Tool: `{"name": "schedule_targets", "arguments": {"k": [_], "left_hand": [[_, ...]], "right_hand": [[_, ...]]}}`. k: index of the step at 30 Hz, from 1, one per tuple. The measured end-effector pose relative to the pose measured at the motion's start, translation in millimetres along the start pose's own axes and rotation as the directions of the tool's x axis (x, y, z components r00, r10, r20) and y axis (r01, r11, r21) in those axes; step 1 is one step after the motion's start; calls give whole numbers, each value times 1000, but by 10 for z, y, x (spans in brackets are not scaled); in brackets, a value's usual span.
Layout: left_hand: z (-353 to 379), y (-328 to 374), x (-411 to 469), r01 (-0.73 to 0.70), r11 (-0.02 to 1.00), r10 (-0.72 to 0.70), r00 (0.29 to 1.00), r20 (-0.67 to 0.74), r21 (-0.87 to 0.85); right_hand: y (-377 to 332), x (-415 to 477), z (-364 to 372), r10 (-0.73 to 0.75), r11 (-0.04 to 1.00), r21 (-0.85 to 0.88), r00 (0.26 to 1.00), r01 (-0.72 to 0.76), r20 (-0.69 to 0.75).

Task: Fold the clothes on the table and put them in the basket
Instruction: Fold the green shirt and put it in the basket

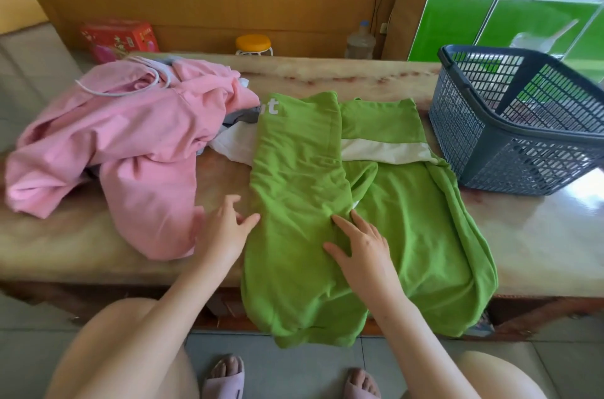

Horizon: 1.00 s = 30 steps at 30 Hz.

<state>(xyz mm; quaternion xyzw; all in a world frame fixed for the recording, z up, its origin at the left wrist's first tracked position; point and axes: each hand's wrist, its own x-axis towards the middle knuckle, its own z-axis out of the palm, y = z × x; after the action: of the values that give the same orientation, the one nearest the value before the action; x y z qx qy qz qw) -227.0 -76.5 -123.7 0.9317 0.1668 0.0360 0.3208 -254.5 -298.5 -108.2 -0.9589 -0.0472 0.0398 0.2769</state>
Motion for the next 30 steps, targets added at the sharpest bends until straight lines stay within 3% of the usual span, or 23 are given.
{"name": "schedule_targets", "arguments": {"k": [3,7,13,15,17,19,22,24,26,28,30], "left_hand": [[-8,29,-35,9,999,-7,999,52,-41],[-58,-170,-121,1,985,-1,1000,1,-174],[-42,-116,-247,-83,993,86,996,-23,84],[-45,-57,-268,-177,975,190,978,-90,133],[6,-63,-281,-365,920,383,915,-126,144],[64,-64,-339,-427,899,431,902,-20,99],[189,-192,-437,-472,817,426,881,205,330],[211,-244,-454,-462,773,400,887,231,436],[216,-263,-431,-444,800,382,896,228,403],[159,-231,-428,-398,877,358,915,186,270],[93,-158,-405,-400,900,384,916,120,174]], "right_hand": [[19,-17,-11,4,1000,14,1000,-4,8],[84,-35,-2,7,1000,-9,1000,-7,24],[103,-44,29,-16,999,-39,1000,16,5],[80,-47,48,-82,996,-26,995,81,-59],[52,-15,67,-220,975,-56,969,215,-115],[42,37,93,-293,954,-87,954,287,-62],[88,64,160,-223,952,-190,970,238,99],[106,52,174,-194,945,-236,969,227,155],[108,33,161,-203,952,-196,964,235,170],[94,12,105,-174,984,-25,984,176,48],[103,45,29,-26,988,144,974,60,-225]]}}
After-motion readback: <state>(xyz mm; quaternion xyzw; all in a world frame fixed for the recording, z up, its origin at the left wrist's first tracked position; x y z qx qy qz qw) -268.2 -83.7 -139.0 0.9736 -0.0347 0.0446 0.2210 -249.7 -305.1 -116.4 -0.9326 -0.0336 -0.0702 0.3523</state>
